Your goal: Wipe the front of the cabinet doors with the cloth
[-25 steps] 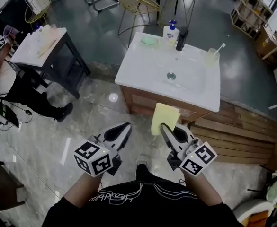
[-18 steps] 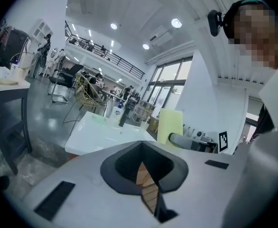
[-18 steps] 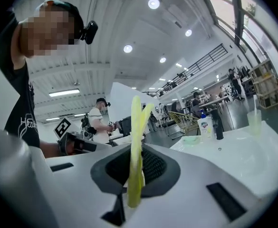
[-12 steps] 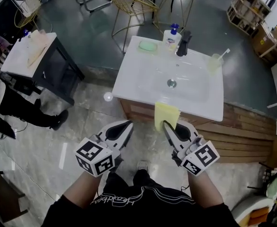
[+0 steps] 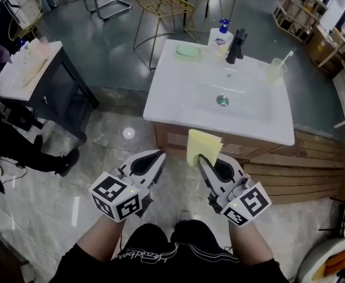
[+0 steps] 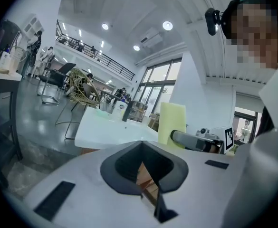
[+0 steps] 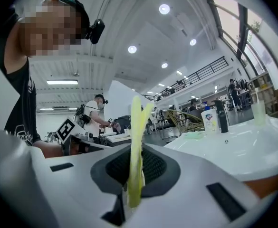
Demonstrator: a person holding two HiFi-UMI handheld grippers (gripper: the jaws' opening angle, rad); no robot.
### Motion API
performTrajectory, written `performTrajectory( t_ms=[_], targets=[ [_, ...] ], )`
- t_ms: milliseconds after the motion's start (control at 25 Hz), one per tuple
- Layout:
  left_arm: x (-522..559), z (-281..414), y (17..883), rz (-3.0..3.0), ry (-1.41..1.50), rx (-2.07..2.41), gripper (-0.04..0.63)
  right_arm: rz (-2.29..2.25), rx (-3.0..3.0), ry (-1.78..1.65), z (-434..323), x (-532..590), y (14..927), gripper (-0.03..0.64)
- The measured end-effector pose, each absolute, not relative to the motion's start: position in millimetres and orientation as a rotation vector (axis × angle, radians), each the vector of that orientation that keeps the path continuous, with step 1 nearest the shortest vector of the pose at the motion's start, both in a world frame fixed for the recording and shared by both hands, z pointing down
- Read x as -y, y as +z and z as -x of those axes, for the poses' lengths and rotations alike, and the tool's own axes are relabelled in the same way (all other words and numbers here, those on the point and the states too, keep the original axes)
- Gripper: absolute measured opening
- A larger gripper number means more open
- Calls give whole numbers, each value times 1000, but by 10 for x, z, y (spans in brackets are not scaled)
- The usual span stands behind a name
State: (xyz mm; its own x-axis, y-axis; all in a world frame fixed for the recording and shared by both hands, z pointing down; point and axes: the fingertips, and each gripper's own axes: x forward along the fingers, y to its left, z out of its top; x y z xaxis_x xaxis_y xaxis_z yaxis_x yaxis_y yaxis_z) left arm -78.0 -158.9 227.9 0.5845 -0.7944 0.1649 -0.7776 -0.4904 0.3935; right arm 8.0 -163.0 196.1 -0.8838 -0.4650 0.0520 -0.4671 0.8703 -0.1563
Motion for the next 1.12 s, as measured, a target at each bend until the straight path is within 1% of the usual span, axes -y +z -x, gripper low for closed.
performTrajectory(
  t_ms=[320,480,640,840,1120],
  targets=[
    [1643,929,3421,-2437,-157,1279,6,-766,3076,122,56,1599,3060,40],
    [1769,910,4083,-2495,-145,1260,6,-808,3070,36,37,1667,3679,40],
    [1806,908,4537,-2546,-133,1244,6,-833,3060,-5,26,1691,4184,40],
    [1876,952,4768,-2568,-136,1233,6,-835,3028,-27,120,1734,4505,40],
    [1933,1012,4678,-2596,-132,1232,5,-847,3046,-109,254,1848,4295,40]
  ],
)
